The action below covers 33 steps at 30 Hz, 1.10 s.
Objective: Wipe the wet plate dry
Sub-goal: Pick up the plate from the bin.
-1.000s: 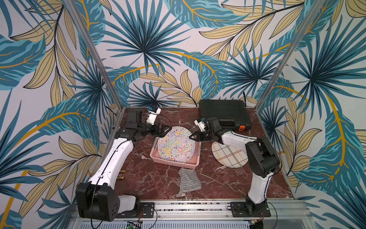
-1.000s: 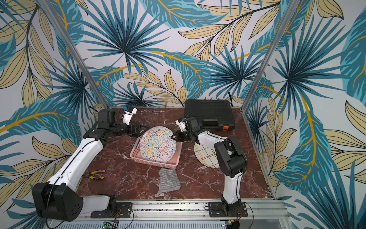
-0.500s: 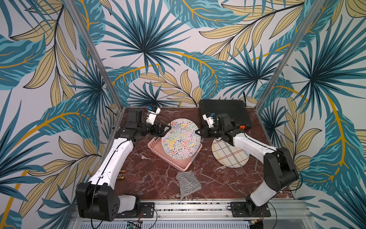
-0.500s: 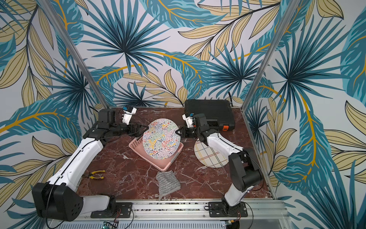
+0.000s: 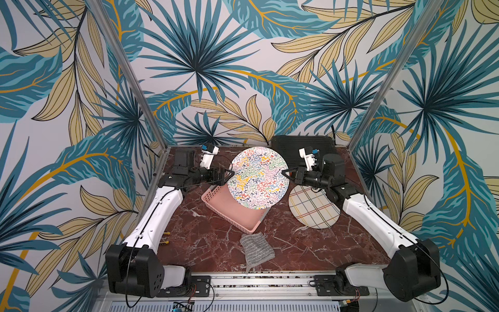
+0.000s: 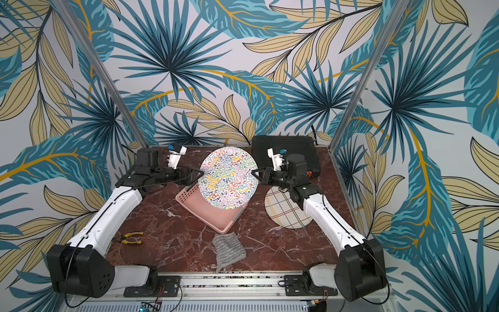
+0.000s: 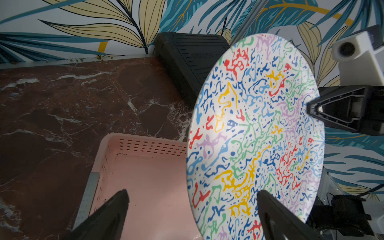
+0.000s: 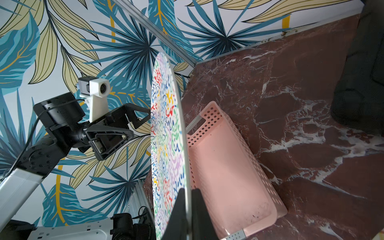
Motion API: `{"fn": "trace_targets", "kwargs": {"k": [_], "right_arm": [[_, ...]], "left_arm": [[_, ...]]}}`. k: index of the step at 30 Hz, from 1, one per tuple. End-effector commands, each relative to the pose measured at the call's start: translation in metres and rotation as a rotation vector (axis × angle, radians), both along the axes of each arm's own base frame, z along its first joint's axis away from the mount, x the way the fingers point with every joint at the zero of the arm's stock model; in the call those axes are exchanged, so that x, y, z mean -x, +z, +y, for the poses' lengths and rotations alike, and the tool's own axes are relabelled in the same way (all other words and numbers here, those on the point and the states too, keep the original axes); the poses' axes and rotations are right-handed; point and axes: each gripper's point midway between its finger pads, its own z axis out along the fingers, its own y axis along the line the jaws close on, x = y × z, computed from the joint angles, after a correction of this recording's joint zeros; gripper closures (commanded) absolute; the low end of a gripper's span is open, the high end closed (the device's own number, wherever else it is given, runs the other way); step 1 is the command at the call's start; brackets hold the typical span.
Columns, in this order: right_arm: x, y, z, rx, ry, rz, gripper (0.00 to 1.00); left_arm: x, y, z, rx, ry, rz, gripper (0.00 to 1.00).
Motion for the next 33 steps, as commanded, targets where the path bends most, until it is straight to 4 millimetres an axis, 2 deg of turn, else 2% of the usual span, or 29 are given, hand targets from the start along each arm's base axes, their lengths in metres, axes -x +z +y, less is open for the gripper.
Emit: {"fn": "trace_targets", "kwargs": {"k": [1, 5, 10, 13, 17, 26, 32, 33], "right_arm": [[0.019, 0.025, 0.002, -0.064, 0.057, -0.059, 1.0], [0.031, 0.032, 0.0, -0.084, 0.071, -0.081, 1.0], [0.035, 0.027, 0.002, -0.118, 0.094, -0.07, 1.0], [0.034, 0.024, 0.003, -0.116, 0.099, -0.069, 1.0], [0.032, 0.023, 0.004, -0.111, 0.103, -0.077, 1.0], [0.024, 0.024, 0.008, -0.121, 0.116, -0.082, 1.0], [0.015, 0.011, 0.002, -0.046, 0.06, -0.032, 1.0], [0.015, 0.007, -0.001, -0.03, 0.046, -0.017, 0.95]], "left_arm": [[0.009, 0.009, -0.012, 0.095, -0.076, 0.005, 0.0], [0.011, 0.01, -0.015, 0.116, -0.098, 0.017, 0.0], [0.025, 0.018, -0.03, 0.226, -0.211, 0.065, 0.0], [0.033, 0.026, -0.037, 0.288, -0.271, 0.083, 0.09], [0.039, 0.031, -0.039, 0.316, -0.302, 0.092, 0.24], [0.045, 0.033, -0.041, 0.338, -0.321, 0.101, 0.64], [0.046, 0.035, -0.041, 0.337, -0.32, 0.099, 0.97], [0.046, 0.035, -0.041, 0.333, -0.314, 0.094, 1.0]]}}
